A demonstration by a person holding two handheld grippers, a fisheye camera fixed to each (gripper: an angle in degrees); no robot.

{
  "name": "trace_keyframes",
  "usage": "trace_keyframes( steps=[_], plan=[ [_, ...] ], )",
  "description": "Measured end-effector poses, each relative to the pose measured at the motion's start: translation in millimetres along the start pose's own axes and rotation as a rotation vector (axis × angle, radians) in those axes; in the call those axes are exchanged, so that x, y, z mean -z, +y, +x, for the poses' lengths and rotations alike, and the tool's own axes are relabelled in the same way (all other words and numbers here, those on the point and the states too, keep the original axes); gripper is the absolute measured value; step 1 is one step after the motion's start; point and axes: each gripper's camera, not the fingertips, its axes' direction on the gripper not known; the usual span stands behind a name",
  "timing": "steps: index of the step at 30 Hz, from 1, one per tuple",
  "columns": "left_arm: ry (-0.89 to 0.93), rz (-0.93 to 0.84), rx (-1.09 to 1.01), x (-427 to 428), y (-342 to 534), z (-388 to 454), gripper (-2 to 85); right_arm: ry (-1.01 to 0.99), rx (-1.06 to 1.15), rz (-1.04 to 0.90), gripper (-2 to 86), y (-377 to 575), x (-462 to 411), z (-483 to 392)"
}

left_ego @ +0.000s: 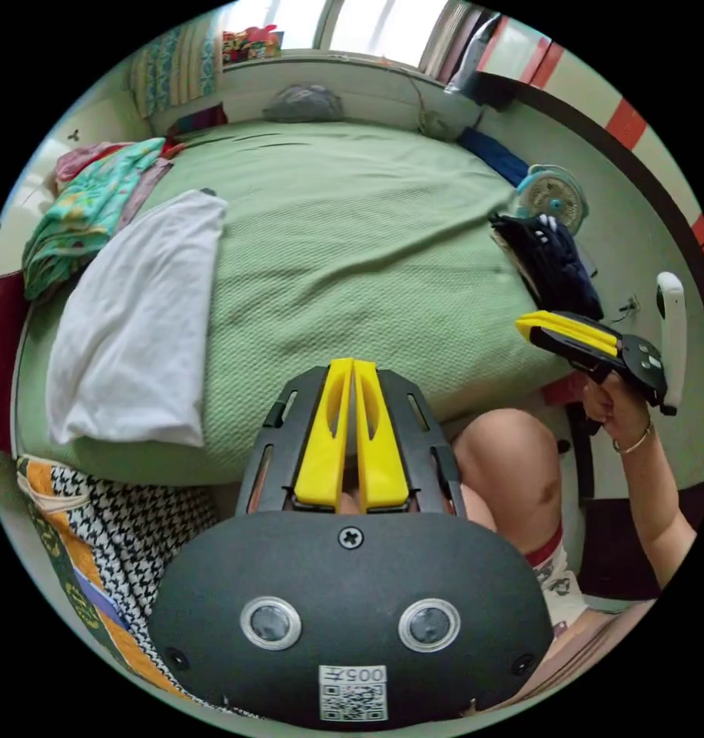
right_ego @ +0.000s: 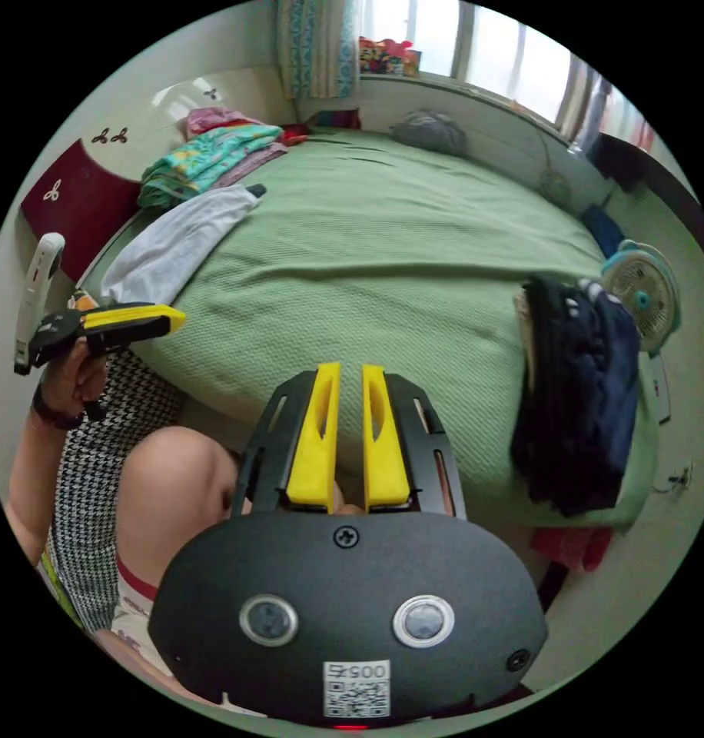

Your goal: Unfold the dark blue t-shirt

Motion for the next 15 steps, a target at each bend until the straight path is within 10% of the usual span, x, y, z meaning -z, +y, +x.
trace_keyframes(
  steps=[15],
  plan=[
    [-0.049, 0.006, -0.197, -51, 1, 144, -0.5, 0.121, -0.199, 0.052, 8.5, 68, 100, 158]
  ],
)
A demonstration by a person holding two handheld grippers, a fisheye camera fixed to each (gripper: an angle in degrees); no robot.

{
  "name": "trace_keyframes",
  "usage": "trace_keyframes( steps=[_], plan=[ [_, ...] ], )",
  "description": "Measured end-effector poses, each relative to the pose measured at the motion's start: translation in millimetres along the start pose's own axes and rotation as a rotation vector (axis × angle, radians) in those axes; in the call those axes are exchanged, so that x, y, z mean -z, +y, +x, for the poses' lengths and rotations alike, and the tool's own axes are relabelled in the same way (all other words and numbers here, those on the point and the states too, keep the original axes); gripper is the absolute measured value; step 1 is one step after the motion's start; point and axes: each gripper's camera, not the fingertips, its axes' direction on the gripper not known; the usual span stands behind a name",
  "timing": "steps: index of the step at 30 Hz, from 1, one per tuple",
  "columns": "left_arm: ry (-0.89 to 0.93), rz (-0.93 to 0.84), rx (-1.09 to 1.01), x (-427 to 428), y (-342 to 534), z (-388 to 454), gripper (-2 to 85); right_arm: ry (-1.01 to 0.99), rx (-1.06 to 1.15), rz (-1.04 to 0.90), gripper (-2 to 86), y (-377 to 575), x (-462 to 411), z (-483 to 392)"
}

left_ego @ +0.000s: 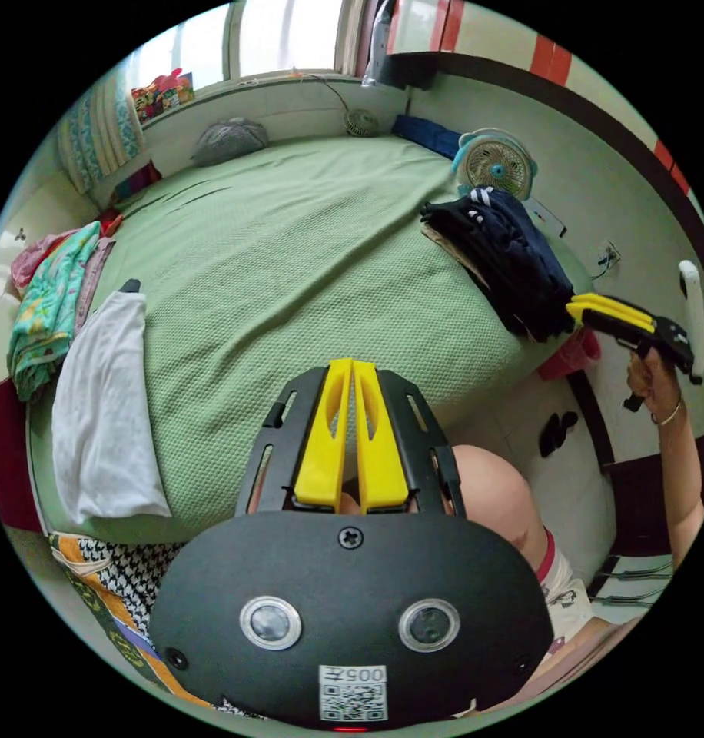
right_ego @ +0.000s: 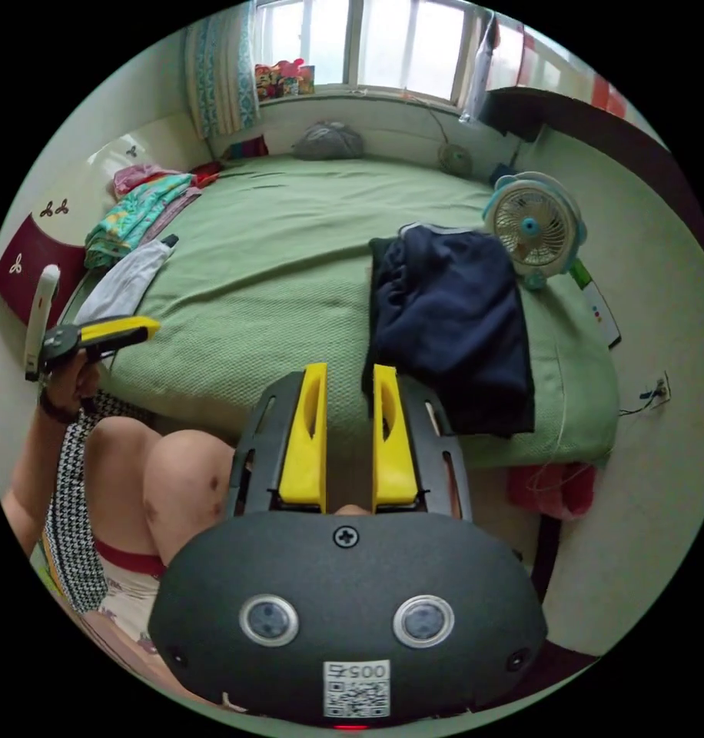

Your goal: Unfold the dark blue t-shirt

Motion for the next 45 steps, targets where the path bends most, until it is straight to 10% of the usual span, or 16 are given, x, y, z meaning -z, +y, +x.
trace_keyframes(
  steps=[11, 45],
  plan=[
    [-0.013, -0.009, -0.031, -23, 15, 37, -0.5, 0.238, 0.076, -0.198, 10.2, -41, -48, 36],
    [0.008, -0.011, 0.012, -91, 13, 14, -0.5, 0.031, -0.017, -0.123, 0.9, -122, 17, 106]
  ],
)
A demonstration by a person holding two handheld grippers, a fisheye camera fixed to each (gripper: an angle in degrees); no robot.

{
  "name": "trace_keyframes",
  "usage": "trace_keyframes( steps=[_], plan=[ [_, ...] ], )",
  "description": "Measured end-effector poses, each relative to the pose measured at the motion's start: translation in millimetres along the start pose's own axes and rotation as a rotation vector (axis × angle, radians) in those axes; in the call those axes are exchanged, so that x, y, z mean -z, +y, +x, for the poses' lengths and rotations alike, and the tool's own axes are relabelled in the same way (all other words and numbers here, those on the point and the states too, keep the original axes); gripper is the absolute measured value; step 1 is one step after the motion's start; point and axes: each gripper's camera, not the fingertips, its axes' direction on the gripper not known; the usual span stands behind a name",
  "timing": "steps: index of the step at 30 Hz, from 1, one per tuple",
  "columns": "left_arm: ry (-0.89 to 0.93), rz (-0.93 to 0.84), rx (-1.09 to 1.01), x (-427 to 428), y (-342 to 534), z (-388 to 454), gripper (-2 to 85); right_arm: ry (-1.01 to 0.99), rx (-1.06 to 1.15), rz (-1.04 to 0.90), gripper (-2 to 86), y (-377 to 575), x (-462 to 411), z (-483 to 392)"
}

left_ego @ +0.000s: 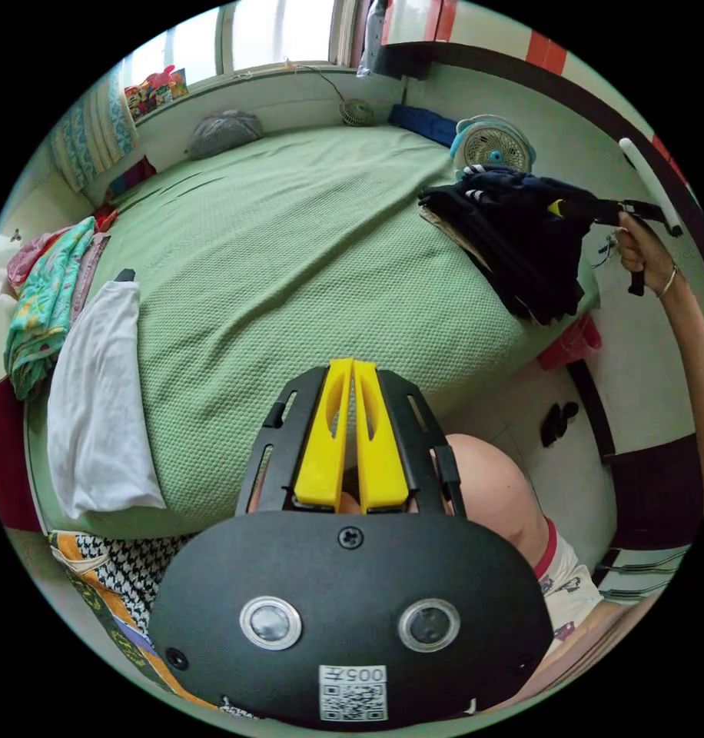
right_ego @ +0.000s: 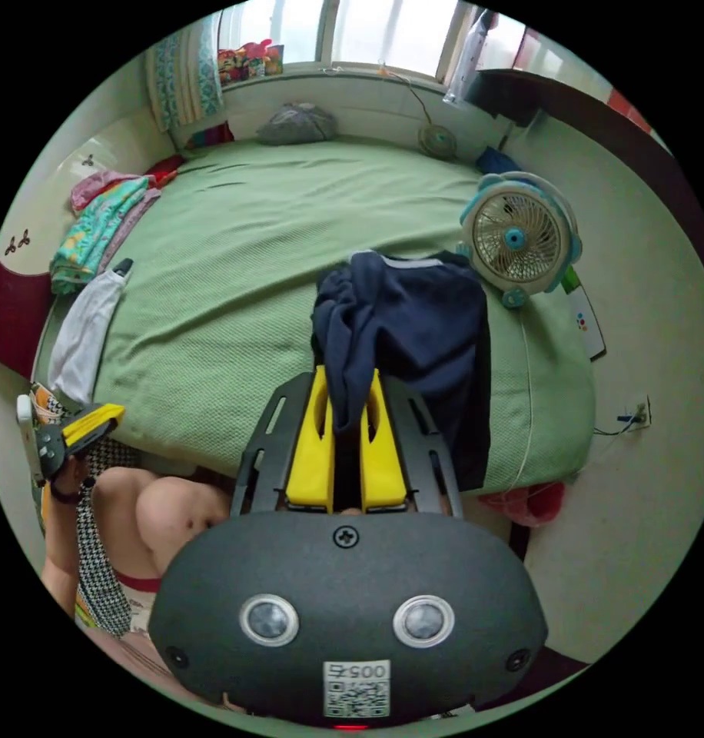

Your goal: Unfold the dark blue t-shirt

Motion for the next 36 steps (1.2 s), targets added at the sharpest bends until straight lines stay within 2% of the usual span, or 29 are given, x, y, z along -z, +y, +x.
trace_keyframes(
  steps=[6, 15, 17, 21, 26, 31, 36],
  plan=[
    [0.0, 0.015, 0.034, 0, 0, -33, -0.5, -0.058, 0.158, 0.015, 0.7, -28, -2, -76],
    [-0.082, -0.006, 0.173, 5, 24, -116, -0.5, -0.38, 0.412, -0.08, 3.8, -45, -55, -243],
    [-0.078, -0.014, 0.198, 4, 30, -132, -0.4, -0.43, 0.44, -0.025, 5.7, -41, -54, -261],
    [-0.097, -0.01, 0.22, 4, 37, -156, -0.4, -0.418, 0.386, 0.023, 9.4, -49, -55, -239],
    [-0.073, 0.015, 0.227, -2, 22, -167, 1.1, -0.276, 0.106, -0.044, 14.2, -62, -95, -164],
    [-0.068, 0.1, 0.17, -12, -34, -181, 11.0, -0.262, -0.017, -0.089, 16.0, -55, -129, -140],
    [-0.002, 0.076, 0.099, -47, -111, -193, 13.6, -0.279, -0.073, -0.131, 16.1, -57, -165, -148]
  ],
)
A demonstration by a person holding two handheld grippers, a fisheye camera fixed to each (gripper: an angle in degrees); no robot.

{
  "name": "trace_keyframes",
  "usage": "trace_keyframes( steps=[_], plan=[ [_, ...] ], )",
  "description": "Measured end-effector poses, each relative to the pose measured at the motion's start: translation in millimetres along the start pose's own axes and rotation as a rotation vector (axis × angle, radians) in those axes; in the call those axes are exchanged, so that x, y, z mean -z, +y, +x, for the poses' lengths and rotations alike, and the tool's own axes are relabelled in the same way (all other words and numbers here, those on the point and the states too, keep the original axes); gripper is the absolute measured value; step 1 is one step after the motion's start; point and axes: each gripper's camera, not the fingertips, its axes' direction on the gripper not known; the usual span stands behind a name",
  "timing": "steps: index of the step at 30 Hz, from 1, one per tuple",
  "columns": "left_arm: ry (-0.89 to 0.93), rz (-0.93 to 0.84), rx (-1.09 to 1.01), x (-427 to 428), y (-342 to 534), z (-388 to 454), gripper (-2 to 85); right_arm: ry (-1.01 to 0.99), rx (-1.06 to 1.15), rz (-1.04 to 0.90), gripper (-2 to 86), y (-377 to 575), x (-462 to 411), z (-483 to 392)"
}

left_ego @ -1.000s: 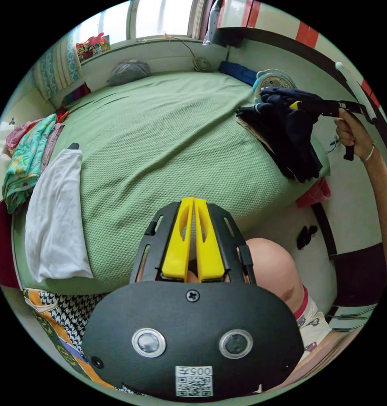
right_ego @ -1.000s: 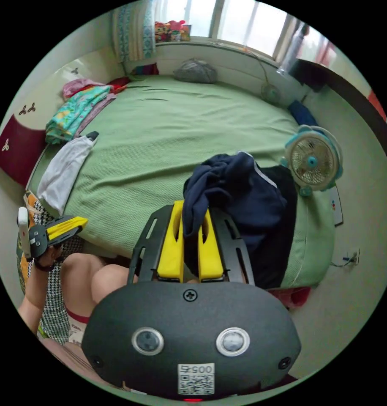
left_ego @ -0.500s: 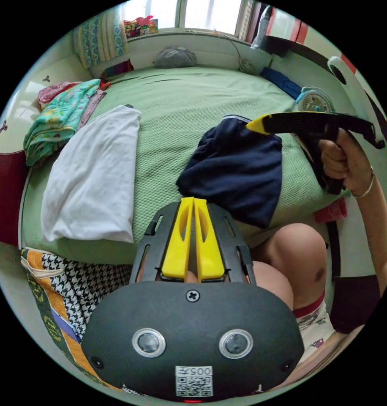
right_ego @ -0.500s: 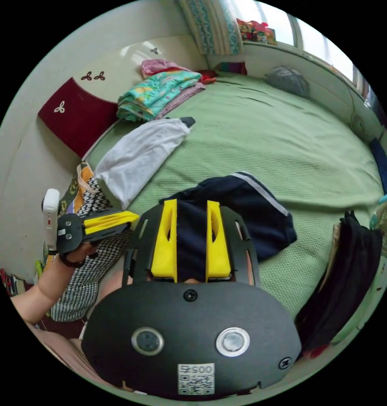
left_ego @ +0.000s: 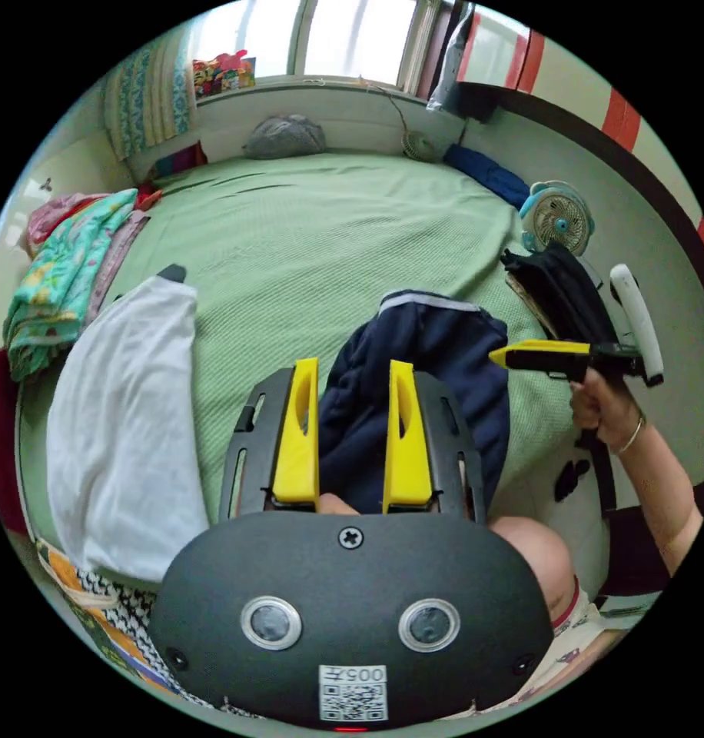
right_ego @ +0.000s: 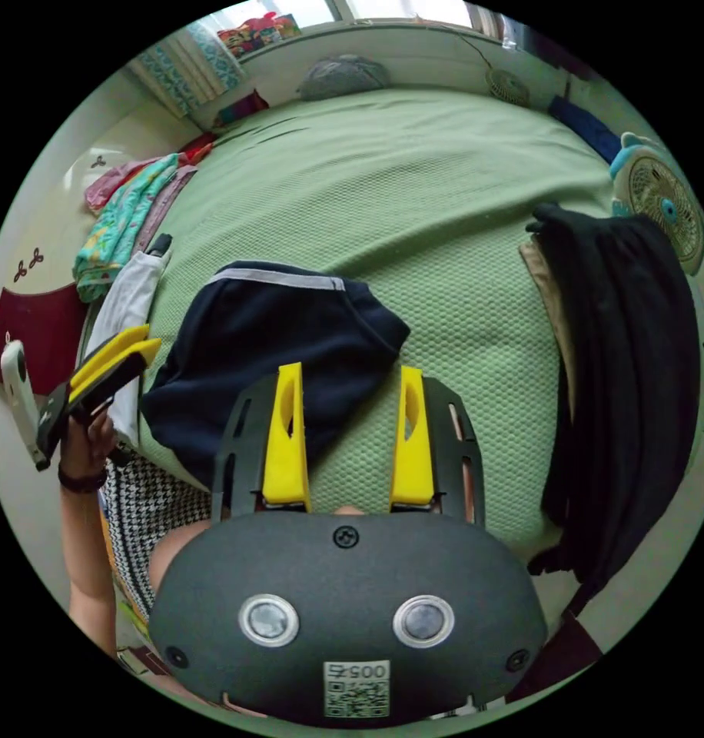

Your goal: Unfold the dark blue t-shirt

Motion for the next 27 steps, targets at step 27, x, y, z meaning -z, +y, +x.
trace_keyframes(
  steps=[27],
  plan=[
    [-0.007, 0.13, 0.29, 72, 42, -36, -0.3, 0.003, 0.193, 0.248, 2.4, 30, 14, -103]
  ],
)
